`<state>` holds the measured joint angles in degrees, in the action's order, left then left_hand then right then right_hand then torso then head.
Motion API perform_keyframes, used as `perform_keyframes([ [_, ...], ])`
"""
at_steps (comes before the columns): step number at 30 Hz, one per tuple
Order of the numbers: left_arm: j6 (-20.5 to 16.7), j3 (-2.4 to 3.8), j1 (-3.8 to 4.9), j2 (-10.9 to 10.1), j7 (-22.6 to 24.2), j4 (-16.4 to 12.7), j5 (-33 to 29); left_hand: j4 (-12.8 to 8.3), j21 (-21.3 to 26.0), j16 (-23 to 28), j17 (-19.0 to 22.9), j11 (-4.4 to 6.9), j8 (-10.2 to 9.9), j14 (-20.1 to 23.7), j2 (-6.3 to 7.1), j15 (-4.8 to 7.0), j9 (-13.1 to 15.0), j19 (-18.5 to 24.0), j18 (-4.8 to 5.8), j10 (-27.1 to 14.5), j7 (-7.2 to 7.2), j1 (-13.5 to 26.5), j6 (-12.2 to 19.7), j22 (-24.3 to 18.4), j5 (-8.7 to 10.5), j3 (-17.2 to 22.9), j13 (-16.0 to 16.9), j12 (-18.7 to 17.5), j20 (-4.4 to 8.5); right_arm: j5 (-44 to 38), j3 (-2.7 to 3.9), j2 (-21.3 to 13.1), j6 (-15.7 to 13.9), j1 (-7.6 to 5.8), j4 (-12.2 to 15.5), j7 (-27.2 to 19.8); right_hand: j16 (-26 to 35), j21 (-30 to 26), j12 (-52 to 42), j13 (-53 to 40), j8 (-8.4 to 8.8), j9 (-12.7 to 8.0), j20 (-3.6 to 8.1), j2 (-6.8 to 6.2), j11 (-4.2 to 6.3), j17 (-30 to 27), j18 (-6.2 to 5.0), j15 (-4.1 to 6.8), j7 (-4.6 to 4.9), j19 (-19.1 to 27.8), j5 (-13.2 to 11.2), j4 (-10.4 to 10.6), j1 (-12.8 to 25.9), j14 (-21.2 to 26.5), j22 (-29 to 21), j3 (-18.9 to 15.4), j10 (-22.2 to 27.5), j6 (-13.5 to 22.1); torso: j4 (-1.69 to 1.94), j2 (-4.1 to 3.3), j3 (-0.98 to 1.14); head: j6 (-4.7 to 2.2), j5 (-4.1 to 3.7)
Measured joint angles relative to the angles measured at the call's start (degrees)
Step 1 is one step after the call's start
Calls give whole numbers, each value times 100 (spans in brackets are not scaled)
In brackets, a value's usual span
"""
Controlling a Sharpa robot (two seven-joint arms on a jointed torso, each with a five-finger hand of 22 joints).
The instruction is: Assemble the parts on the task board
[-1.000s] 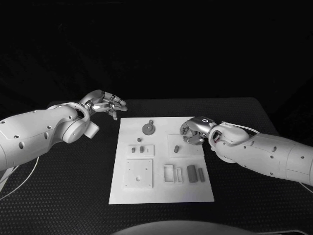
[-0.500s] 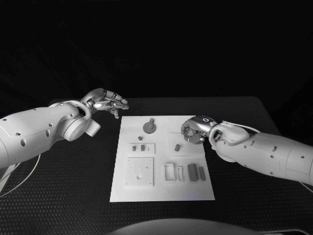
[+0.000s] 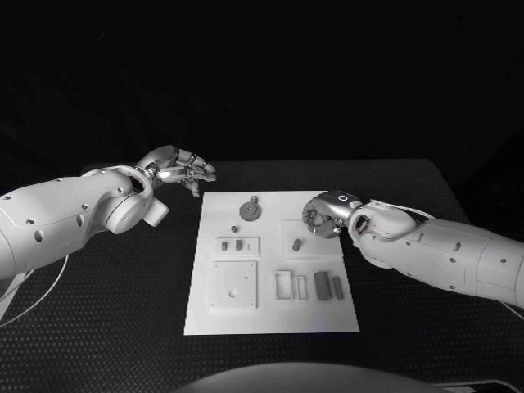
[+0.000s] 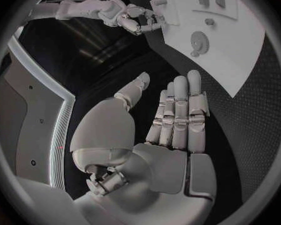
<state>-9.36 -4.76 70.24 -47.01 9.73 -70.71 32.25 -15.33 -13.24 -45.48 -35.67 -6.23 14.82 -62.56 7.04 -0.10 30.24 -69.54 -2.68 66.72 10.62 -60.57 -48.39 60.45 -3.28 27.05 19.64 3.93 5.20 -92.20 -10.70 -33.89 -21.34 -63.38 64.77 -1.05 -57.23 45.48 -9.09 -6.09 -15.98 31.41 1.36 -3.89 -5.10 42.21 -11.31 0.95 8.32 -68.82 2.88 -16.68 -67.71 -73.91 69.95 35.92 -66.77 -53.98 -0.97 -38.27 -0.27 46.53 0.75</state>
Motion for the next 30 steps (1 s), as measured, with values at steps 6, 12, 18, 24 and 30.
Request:
perform_keyframes([
  [6,12,0,0,-4,1,-5,0,0,0,0,0,1,0,0,0,0,0,0,1,0,-2,0,1,0,0,0,0,0,0,-140,-13,13,17,-9,8,62,-22,0,-2,0,1,0,-6,0,11,0,-1,19,-3,-12,0,-16,0,1,6,16,-11,-2,1,0,-2,15,-3],
  [12,19,0,0,-21,1,0,7,0,0,0,-5,1,0,-1,0,-1,0,1,1,-1,-3,0,2,1,0,0,0,0,-1,-316,-23,13,53,-22,37,136,-21,-1,0,1,1,2,-5,0,38,-3,-1,34,-12,-12,0,-16,0,8,25,16,-80,-11,2,-1,-4,34,-7],
  [18,20,0,0,-20,1,-3,15,0,0,-1,-11,2,0,-1,0,-1,0,1,1,-1,-4,0,2,1,0,0,0,0,-1,-451,-23,14,61,-25,57,216,-44,-1,-46,-68,1,4,15,0,92,-11,-1,61,-25,9,0,-16,0,21,35,16,-135,-25,0,-1,-2,47,-7],
  [24,22,0,0,-18,1,5,24,0,0,-4,-11,3,0,-1,0,-1,0,1,1,-1,-11,0,8,1,0,0,-1,0,-2,-605,-23,22,94,-30,78,299,-44,-1,-51,-73,-26,4,13,-27,131,-18,-1,70,-14,10,0,-16,-27,13,46,15,-174,-55,-1,-1,-1,58,-11],
  [30,22,0,0,-26,1,24,31,0,0,18,-17,3,22,-3,0,-3,0,-13,3,-1,-13,0,8,1,0,0,-1,0,13,-755,-20,24,164,-44,94,362,-67,-1,-50,-79,-26,11,9,-64,131,-24,-1,71,-43,15,0,-15,-2,12,55,15,-196,-85,-4,0,4,64,-21],
])
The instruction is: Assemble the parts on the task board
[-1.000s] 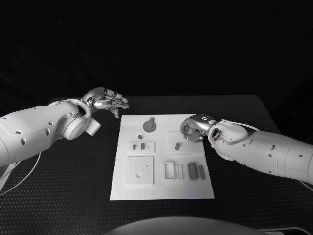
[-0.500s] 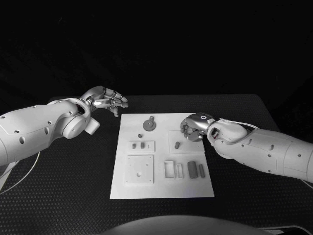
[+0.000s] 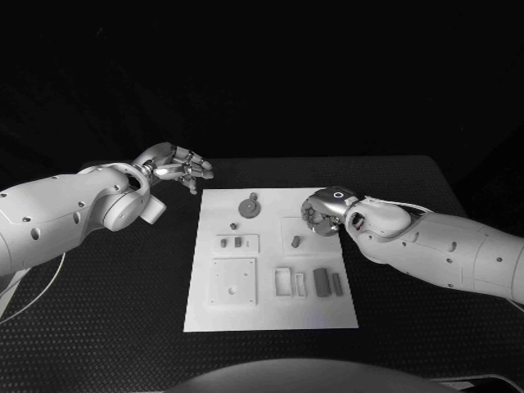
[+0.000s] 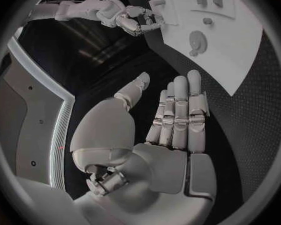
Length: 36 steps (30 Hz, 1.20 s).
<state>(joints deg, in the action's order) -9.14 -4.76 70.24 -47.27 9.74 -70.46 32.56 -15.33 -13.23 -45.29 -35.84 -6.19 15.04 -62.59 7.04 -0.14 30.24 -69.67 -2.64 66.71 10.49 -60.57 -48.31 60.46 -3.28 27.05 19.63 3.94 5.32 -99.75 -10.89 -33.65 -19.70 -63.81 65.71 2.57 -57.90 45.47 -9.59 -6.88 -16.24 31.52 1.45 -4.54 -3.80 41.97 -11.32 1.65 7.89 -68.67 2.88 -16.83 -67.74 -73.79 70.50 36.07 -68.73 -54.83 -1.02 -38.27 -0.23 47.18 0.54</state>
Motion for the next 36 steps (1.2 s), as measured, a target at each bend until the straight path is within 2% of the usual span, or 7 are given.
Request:
perform_keyframes([
  [15,0,0,0,-3,0,2,16,-16,5,0,-5,-13,0,-7,0,-7,0,-7,5,-27,4,0,23,0,0,-16,0,0,7,-284,6,34,142,-24,23,123,-34,23,-36,-41,-84,23,15,0,72,-15,-1,61,-33,-16,0,15,0,-22,31,15,-96,-132,3,0,-3,20,-12],
  [24,1,0,0,1,0,6,21,-16,7,-1,-10,-13,0,-7,0,-7,-5,-14,6,-28,3,0,24,1,0,-16,0,0,-1,-352,8,47,148,-24,22,169,-174,111,-91,-42,-149,52,80,-1,134,9,0,138,-114,-84,0,15,1,-88,106,15,-176,-300,3,-1,-3,42,-21],
  [33,2,0,0,4,0,22,25,-16,16,-1,-21,-13,23,-7,0,-7,-5,-14,6,-28,-1,0,26,1,0,-16,0,0,-2,-397,7,47,147,-21,36,204,-278,181,-113,-43,-185,87,92,4,133,53,0,176,-135,-113,0,15,1,-93,171,15,-212,-379,4,0,-3,50,-31],
  [36,2,0,0,6,0,27,26,-16,16,-1,-22,-13,23,-8,0,-8,-5,-14,6,-28,-7,0,31,1,0,-16,-1,0,-2,-404,6,41,145,-20,48,219,-307,181,-116,-43,-190,87,92,43,133,60,1,176,-160,-114,-1,15,24,-93,183,15,-212,-404,4,1,-3,50,-38],
])
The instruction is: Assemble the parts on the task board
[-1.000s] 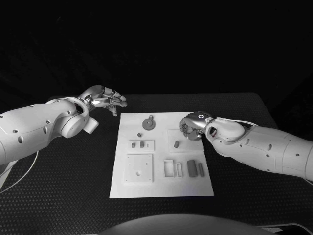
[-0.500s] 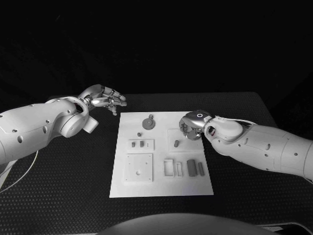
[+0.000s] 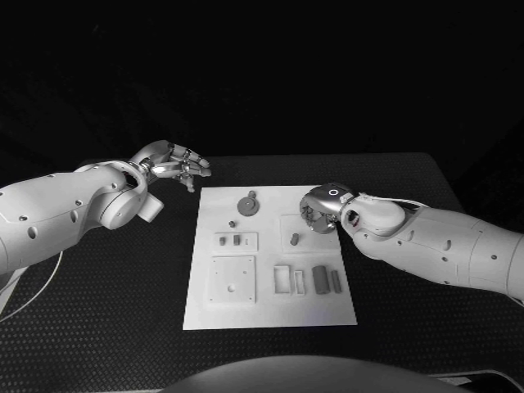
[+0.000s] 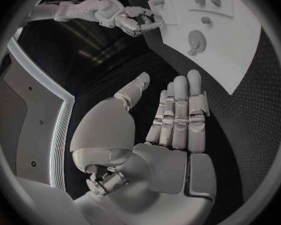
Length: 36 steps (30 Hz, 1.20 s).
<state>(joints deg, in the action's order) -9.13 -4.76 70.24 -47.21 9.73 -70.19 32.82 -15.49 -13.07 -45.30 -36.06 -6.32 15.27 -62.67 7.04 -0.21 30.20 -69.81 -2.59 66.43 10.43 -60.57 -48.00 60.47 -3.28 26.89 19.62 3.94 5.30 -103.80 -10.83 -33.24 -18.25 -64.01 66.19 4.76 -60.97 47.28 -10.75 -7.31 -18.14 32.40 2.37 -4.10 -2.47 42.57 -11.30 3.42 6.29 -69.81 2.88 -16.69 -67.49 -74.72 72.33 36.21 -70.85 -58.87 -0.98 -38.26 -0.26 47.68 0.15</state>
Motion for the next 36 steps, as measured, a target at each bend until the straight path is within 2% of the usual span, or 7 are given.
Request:
perform_keyframes([
  [11,0,0,0,6,0,40,2,0,0,0,-11,1,0,0,0,0,0,-6,0,0,-1,0,0,0,0,0,0,0,6,-4,-5,-33,-34,10,46,27,-37,32,-1,-1,-22,26,0,7,2,12,-1,19,7,-2,0,-1,7,-19,28,-1,-2,-14,3,1,-3,-9,-8],
  [34,1,0,0,11,5,100,4,15,1,-1,-22,2,21,-9,0,-9,-5,-23,14,0,7,0,16,0,0,-15,5,0,21,69,-21,-126,-190,43,156,93,-194,119,-11,-377,-77,43,29,5,34,66,-1,50,-47,-54,0,-1,7,-50,107,-1,-36,-69,1,0,-2,-15,-8],
  [36,1,0,0,12,5,109,4,15,1,-1,-22,2,21,-9,0,-9,-4,-23,14,0,10,0,31,0,0,-15,5,0,21,74,-22,-128,-194,43,156,93,-194,119,-10,-375,-76,43,33,5,64,66,-1,59,-55,-74,0,-1,8,-58,108,-1,-65,-77,1,0,-1,-21,3],
])
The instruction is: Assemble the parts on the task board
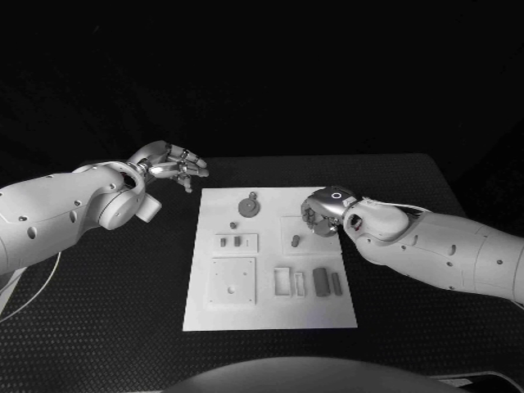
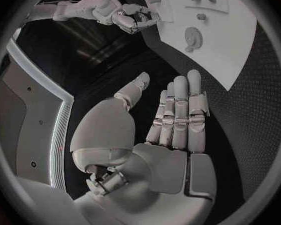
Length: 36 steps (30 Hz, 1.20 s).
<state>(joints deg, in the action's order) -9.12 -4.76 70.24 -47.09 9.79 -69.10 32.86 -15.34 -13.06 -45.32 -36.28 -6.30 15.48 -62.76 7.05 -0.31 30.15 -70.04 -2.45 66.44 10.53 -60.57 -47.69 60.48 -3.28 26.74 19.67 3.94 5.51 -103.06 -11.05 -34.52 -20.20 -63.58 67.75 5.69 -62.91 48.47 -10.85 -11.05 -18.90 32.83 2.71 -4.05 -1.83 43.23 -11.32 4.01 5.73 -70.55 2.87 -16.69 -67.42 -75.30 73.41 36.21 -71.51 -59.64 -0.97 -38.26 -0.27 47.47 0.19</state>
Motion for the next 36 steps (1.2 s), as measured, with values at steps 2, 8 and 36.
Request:
perform_keyframes([
  [2,0,0,0,0,0,6,0,0,0,0,0,0,0,0,0,0,0,0,0,0,0,0,1,0,0,0,0,0,0,4,0,-1,-4,0,0,0,0,0,0,0,0,0,8,0,0,0,0,1,-1,-8,0,0,0,-1,5,0,-1,-1,1,-1,0,-2,2],
  [8,0,0,0,0,0,18,0,0,0,0,-6,0,0,0,0,0,0,1,0,0,0,0,1,0,0,0,-1,0,-1,30,-1,-30,7,-11,18,-12,-21,0,1,-4,0,0,27,-1,20,6,0,11,-1,-30,0,0,0,-12,12,0,-20,-2,2,-2,0,8,0],
  [36,16,0,0,15,-3,68,0,0,0,0,-18,2,0,0,0,0,-10,7,0,1,-12,0,10,0,0,0,-2,0,-8,302,60,-88,420,-122,89,-117,-44,-1,-1,-26,13,55,17,-1,35,4,0,16,-10,-57,-5,-9,3,-16,22,-9,-72,-10,-1,-1,1,21,-9],
])
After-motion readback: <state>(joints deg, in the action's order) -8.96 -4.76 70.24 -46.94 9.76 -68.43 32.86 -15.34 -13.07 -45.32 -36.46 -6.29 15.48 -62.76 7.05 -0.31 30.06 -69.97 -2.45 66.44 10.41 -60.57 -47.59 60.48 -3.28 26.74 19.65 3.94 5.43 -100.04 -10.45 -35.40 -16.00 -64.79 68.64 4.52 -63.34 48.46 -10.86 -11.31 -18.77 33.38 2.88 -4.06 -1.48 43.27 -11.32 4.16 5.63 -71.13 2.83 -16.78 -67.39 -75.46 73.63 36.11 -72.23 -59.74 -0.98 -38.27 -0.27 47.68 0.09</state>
